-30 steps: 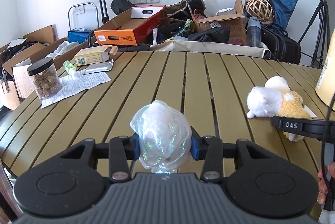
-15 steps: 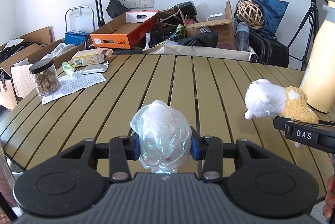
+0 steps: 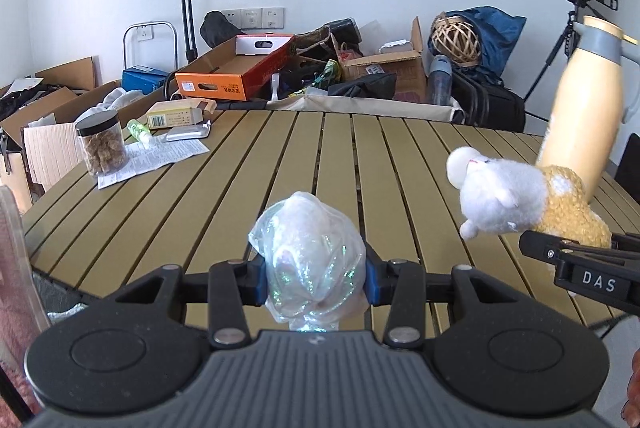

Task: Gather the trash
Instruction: 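Carry the plastic bag and plush toy down toward the black bin with both tools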

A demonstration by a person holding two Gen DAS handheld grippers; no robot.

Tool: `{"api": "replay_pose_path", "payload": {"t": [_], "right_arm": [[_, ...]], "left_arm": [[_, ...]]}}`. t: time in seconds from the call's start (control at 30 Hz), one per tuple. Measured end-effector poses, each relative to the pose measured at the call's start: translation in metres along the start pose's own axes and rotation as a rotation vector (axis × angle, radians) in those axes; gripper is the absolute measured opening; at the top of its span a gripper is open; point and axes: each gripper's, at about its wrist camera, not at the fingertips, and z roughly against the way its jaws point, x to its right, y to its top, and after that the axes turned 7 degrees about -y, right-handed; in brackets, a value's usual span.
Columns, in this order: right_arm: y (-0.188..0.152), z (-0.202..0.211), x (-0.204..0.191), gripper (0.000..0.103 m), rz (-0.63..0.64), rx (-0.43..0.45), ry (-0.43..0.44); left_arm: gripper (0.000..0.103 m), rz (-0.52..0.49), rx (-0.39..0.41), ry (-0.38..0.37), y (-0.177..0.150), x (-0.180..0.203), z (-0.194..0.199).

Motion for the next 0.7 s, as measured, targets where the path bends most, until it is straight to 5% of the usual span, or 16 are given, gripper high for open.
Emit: {"api": "replay_pose_path", "payload": {"t": [0.7], "right_arm": [[-0.079,0.108,0.000,0.048,0.120,0.010,0.078]], "left_arm": [[0.043,0.029,-0.055,-0.062,-0.085,-0.004,0.082]]}}
